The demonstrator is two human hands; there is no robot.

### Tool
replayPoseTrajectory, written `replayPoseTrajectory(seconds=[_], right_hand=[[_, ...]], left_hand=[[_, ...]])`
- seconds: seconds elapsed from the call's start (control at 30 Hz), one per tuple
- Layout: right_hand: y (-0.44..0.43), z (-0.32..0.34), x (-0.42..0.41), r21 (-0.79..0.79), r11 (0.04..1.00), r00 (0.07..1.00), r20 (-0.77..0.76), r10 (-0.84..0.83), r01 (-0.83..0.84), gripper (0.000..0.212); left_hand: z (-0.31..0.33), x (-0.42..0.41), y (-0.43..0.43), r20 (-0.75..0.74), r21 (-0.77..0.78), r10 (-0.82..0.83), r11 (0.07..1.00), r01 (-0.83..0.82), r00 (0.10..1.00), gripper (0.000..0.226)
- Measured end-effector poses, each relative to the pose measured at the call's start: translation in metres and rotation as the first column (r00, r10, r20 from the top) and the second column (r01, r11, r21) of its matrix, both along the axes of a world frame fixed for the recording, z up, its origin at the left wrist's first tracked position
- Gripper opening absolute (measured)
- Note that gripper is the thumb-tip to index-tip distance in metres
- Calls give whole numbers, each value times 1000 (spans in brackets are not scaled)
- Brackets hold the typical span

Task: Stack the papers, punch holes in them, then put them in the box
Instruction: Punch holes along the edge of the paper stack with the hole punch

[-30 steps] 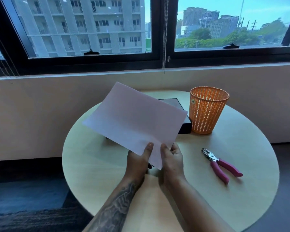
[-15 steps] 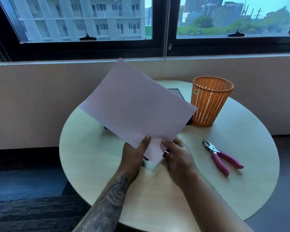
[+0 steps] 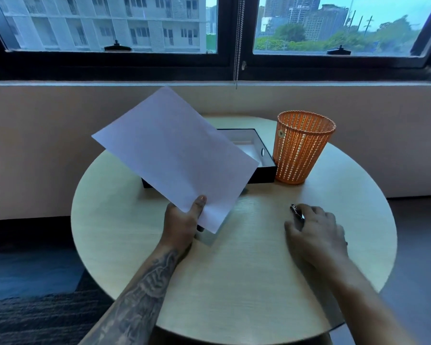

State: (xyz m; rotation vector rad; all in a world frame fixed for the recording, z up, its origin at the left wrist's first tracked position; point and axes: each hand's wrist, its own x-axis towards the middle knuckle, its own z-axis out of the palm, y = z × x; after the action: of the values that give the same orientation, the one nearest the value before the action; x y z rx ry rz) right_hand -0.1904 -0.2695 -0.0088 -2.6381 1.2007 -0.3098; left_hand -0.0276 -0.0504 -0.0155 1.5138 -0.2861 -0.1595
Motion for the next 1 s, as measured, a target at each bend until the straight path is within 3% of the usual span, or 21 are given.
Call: replayPoseTrajectory(seconds=[0.17, 0.4, 0.5, 0.6, 0.73, 0.83, 0.93, 1.0], right_hand=[[7, -12, 8, -78, 989, 978, 157, 136, -125, 31], [38, -9, 20, 15, 912, 869, 310, 386, -410, 40], [42, -8, 15, -25, 941, 921, 199, 335, -337, 49], [39, -5, 13, -95, 952, 953, 52, 298, -292, 37], [38, 3, 10, 91, 924, 922, 156, 356, -372, 28], [42, 14, 4, 434, 764, 862, 400, 311, -477, 23], [49, 27, 3, 732, 401, 832, 519, 196, -551, 47], [49, 32, 5, 820, 175, 839, 531, 120, -545, 57]], left_hand=[[0, -2, -1, 21, 12, -5, 1000, 5, 1000, 16], [5, -6, 1, 8, -1, 1, 1000, -1, 1000, 17], [6, -7, 1, 5, -23, 8, 1000, -8, 1000, 15], [6, -5, 2, -5, -32, 26, 999, -26, 1000, 17], [5, -5, 3, 3, -42, 29, 999, -29, 1000, 15], [6, -5, 2, -3, -94, 38, 995, -38, 999, 7], [5, -3, 3, -10, -127, 37, 991, -38, 999, 9], [5, -3, 3, -14, -143, 44, 989, -46, 999, 8]])
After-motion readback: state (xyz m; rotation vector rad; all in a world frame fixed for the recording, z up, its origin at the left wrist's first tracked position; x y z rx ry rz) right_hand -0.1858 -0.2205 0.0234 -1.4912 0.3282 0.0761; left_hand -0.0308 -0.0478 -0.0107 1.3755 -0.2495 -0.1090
